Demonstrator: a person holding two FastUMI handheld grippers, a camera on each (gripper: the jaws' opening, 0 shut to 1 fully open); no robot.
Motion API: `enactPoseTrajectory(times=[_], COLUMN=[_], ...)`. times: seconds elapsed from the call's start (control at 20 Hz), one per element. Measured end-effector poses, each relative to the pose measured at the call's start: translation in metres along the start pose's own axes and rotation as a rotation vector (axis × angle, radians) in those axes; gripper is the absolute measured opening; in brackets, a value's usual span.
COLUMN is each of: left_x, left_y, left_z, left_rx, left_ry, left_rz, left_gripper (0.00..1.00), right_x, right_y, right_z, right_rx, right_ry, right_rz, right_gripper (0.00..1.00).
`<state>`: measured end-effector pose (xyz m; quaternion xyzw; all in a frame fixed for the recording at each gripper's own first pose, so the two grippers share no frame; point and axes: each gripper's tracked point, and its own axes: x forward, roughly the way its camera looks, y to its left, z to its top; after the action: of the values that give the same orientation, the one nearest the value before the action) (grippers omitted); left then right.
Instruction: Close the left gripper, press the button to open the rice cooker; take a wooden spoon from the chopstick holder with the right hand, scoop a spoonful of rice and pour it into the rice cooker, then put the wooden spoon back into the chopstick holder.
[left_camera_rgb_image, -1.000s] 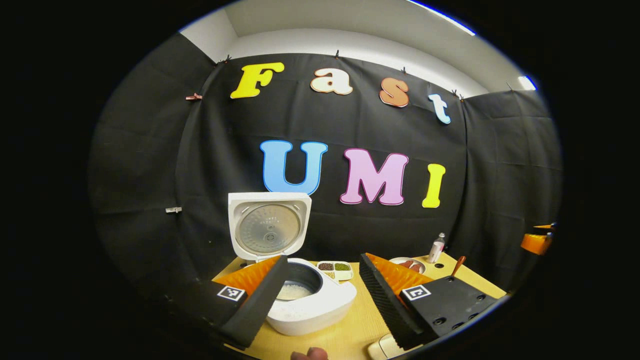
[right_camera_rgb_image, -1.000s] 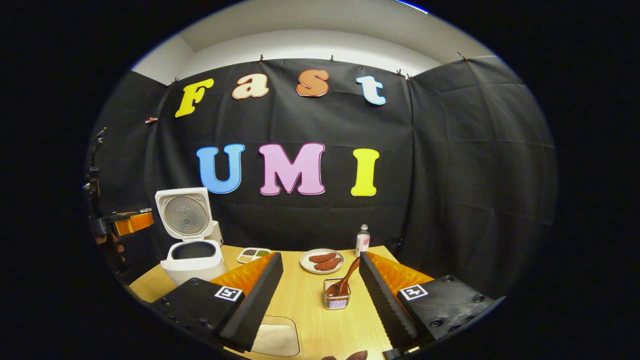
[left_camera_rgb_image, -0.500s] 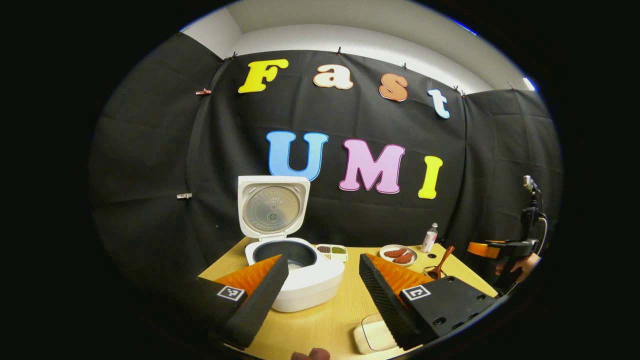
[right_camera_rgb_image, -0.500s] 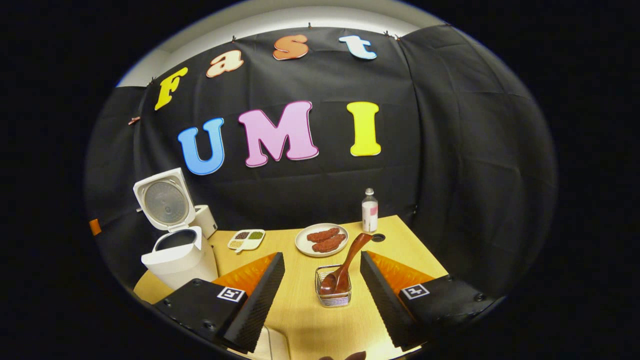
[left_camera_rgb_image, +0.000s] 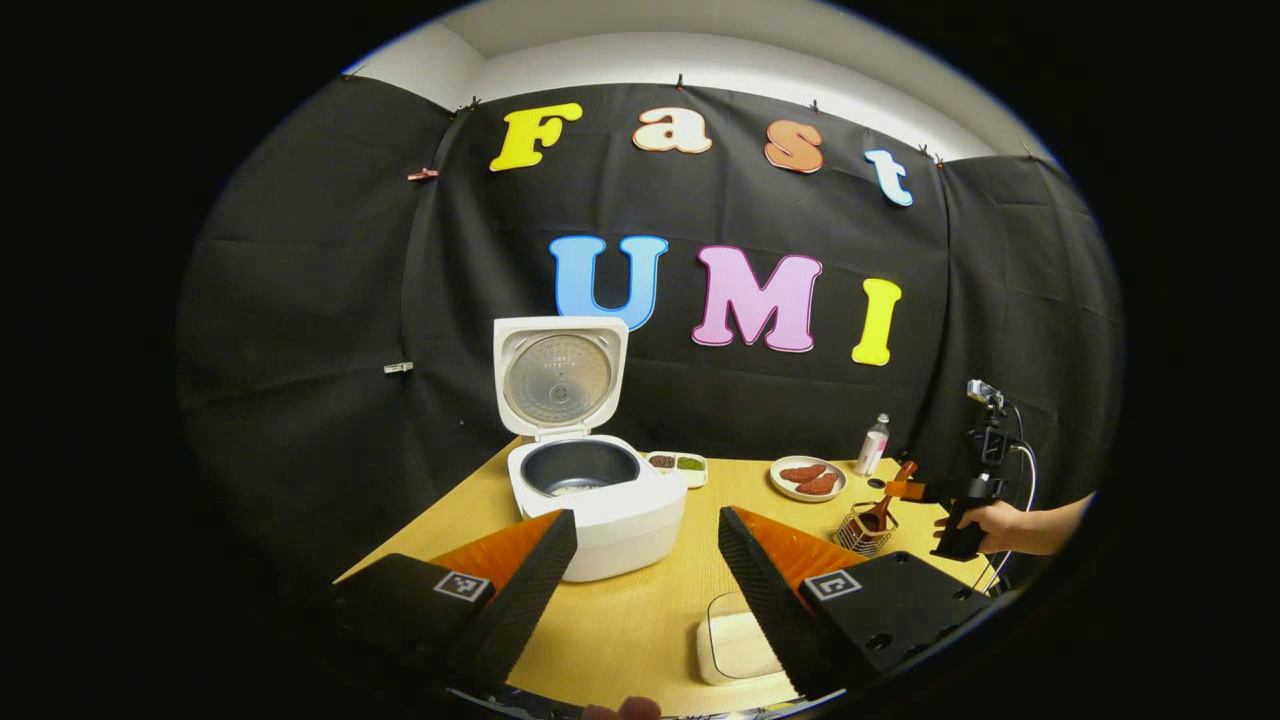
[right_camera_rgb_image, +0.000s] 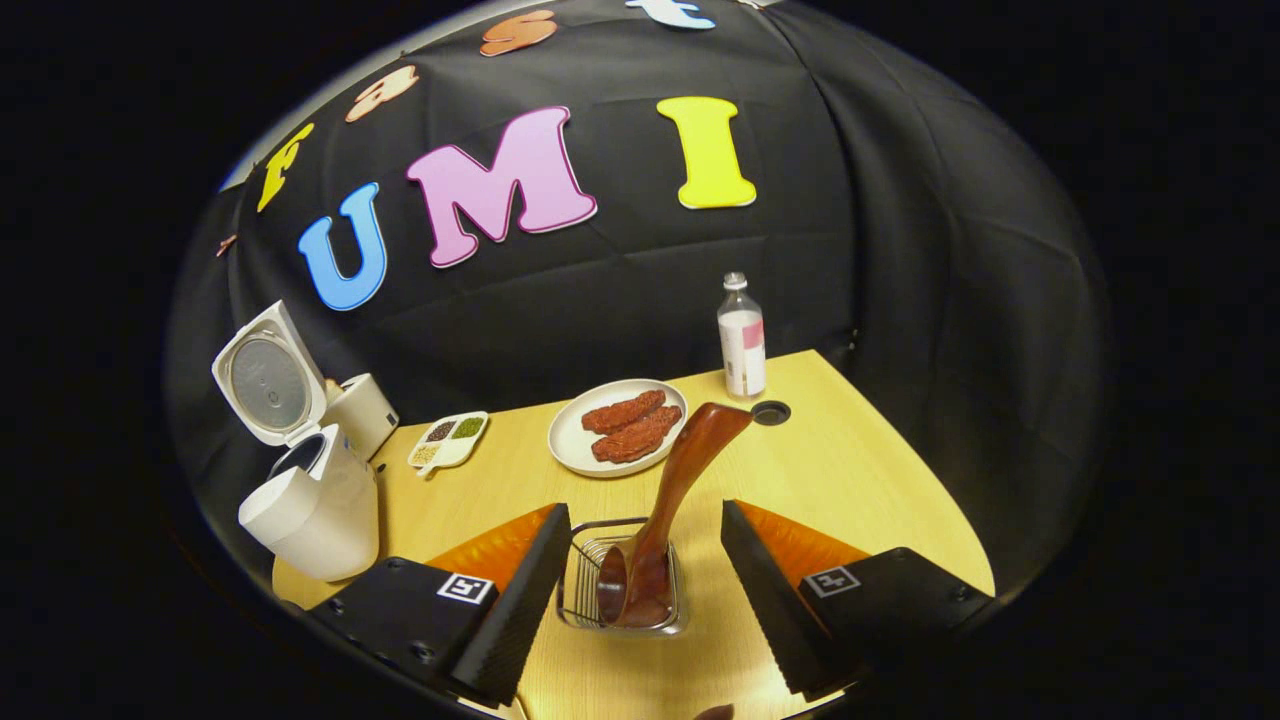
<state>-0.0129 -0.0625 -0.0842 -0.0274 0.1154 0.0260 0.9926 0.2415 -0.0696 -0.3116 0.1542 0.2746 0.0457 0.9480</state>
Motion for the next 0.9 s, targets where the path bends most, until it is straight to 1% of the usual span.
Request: enactPoseTrajectory(times=[0.15,0.2,0.25,0.3,0.35,0.4,0.45,0.55,0.6,0.65,0.7,0.75,0.8,0.9], left_x=[-0.008,-0.01,-0.012,-0.013,-0.014,-0.017,-0.018,-0.02,-0.02,-0.019,-0.018,-0.017,-0.018,-0.019], left_y=[-0.004,-0.007,-0.008,-0.007,-0.007,-0.006,-0.006,-0.005,-0.003,-0.002,-0.001,0.001,0.003,0.008], left_z=[-0.004,-0.009,-0.011,-0.014,-0.016,-0.019,-0.021,-0.023,-0.025,-0.024,-0.023,-0.022,-0.022,-0.023], left_rx=[0.035,0.043,0.051,0.062,0.072,0.078,0.078,0.073,0.069,0.066,0.067,0.07,0.074,0.079], left_ry=[0.01,0.019,0.028,0.033,0.038,0.043,0.051,0.056,0.06,0.061,0.058,0.056,0.056,0.055], left_rz=[0.041,0.05,0.059,0.07,0.08,0.088,0.093,0.099,0.102,0.103,0.105,0.106,0.105,0.107], left_gripper=[0.98,0.98,0.98,0.98,0.98,0.98,0.98,0.98,0.97,0.97,0.97,0.97,0.97,0.97], right_x=[0.03,0.037,0.044,0.051,0.049,0.056,0.049,0.049,0.046,0.044,0.041,0.041,0.042,0.043], right_y=[-0.001,0.0,-0.001,0.002,0.004,0.004,0.004,0.001,-0.001,-0.002,-0.002,-0.001,-0.001,-0.005], right_z=[-0.014,-0.018,-0.02,-0.018,-0.016,-0.017,-0.016,-0.017,-0.016,-0.016,-0.015,-0.015,-0.014,-0.015], right_rx=[0.06,0.078,0.091,0.108,0.113,0.106,0.105,0.135,0.142,0.137,0.139,0.14,0.14,0.163], right_ry=[0.041,0.051,0.058,0.049,0.043,0.04,0.04,0.038,0.029,0.025,0.019,0.017,0.012,0.02], right_rz=[0.041,0.05,0.055,0.075,0.075,0.087,0.098,0.097,0.088,0.083,0.074,0.07,0.069,0.041], right_gripper=[0.94,0.81,0.74,0.54,0.33,0.3,0.3,0.25,0.16,0.14,0.18,0.16,0.16,0.16])
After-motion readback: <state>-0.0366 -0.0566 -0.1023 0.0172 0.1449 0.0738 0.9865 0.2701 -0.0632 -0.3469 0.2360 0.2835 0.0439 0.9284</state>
